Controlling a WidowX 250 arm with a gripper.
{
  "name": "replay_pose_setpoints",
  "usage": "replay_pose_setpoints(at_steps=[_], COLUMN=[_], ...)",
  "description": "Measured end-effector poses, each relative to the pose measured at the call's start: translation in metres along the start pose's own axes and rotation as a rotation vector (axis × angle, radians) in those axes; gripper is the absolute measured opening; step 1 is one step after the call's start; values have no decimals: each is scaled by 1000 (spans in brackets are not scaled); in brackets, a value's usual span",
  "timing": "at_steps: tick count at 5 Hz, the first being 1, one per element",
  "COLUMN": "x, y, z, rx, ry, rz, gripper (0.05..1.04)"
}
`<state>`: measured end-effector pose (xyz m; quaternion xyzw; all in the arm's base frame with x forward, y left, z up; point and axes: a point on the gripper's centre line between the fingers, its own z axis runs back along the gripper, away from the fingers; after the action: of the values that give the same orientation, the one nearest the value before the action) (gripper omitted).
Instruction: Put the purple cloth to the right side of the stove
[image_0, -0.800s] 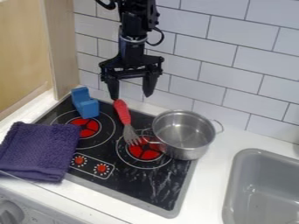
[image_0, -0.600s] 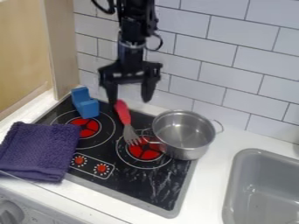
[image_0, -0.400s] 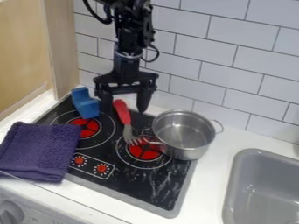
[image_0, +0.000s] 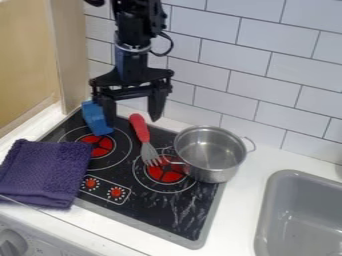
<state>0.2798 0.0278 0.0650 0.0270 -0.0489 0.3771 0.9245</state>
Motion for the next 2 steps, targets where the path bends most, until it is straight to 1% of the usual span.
replay_pose_setpoints(at_steps=[1,2], x=[-1,3], y=[31,57], z=[-10,-21], rx=[26,42], ry=[22,33], rz=[85,154], gripper=[999,999])
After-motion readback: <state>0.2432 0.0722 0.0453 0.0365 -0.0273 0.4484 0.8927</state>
